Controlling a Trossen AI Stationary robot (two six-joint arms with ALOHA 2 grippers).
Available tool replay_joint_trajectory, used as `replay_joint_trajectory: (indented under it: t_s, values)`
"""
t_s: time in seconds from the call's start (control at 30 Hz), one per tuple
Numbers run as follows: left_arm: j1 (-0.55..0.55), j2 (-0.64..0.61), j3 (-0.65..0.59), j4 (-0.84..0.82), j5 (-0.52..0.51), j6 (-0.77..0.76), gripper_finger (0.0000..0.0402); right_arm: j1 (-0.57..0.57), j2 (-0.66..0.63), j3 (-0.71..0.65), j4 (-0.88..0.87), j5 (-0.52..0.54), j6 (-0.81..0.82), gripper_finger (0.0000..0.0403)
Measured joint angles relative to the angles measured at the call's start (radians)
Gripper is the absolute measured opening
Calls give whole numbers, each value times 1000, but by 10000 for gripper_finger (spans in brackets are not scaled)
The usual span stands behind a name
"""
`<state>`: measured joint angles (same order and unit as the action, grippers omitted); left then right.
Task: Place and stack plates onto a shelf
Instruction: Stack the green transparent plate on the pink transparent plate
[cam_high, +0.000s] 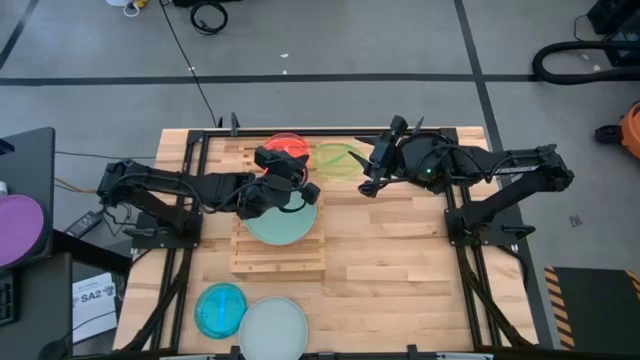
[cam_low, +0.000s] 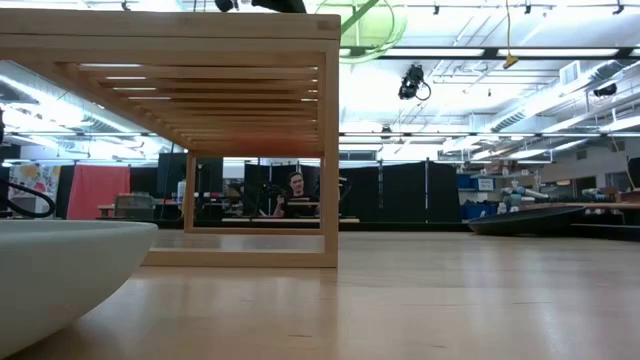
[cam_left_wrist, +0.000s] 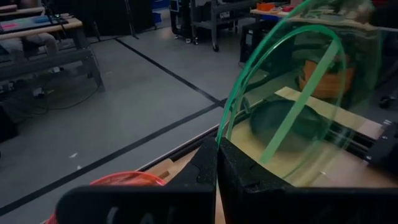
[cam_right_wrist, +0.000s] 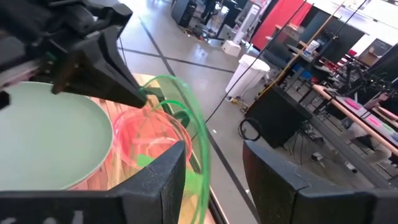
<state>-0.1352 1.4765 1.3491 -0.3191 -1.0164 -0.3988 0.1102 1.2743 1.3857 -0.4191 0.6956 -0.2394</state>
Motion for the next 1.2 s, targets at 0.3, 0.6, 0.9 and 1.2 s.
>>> replay_joint_trajectory:
  t_s: [0.3, 0.6, 0.9, 1.2]
  values:
    - [-34, 0, 0, 7, 0, 3, 4, -17, 0, 0, -3, -9, 0, 165]
    - [-37, 0, 0, 9, -3, 2, 5, -17, 0, 0, -4, -15, 0, 152]
    - [-37, -1, 0, 25, -3, 2, 8, -17, 0, 0, -4, -16, 1, 73]
    - [-36, -2, 0, 40, 5, 2, 10, -17, 0, 0, -6, -17, 3, 12]
